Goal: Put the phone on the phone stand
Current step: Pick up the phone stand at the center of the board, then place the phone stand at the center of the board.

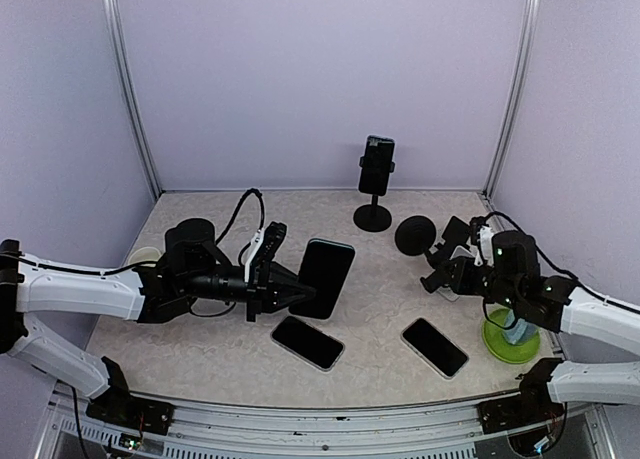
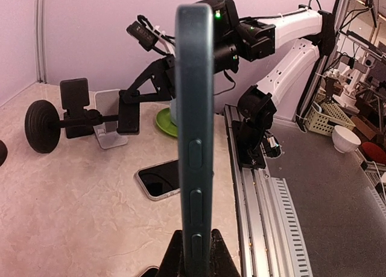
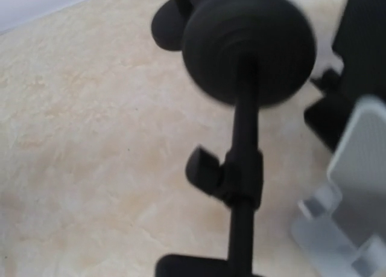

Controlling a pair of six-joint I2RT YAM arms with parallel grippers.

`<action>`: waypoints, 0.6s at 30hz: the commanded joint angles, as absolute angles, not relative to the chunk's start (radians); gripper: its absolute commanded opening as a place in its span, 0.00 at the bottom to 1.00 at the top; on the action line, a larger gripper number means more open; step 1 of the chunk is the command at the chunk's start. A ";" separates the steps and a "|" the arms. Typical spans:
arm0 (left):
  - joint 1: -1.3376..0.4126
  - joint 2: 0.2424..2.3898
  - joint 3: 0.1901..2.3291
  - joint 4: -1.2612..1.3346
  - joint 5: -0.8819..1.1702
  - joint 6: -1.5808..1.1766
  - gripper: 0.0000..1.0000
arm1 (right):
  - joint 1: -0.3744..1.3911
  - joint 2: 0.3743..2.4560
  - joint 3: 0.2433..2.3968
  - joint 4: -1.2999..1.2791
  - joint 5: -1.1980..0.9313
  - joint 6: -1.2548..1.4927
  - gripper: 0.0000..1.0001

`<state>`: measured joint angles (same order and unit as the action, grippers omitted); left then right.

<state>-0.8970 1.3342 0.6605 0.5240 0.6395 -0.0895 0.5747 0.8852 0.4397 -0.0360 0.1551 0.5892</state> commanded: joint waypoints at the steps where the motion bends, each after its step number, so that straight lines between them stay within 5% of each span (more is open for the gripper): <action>1: -0.887 1.295 0.666 0.582 0.655 -0.089 0.00 | 0.574 0.910 0.634 -0.169 0.121 0.420 0.23; 18: -0.888 1.215 0.632 0.549 0.633 -0.087 0.00 | 0.610 1.398 1.404 -0.641 -0.253 0.008 0.22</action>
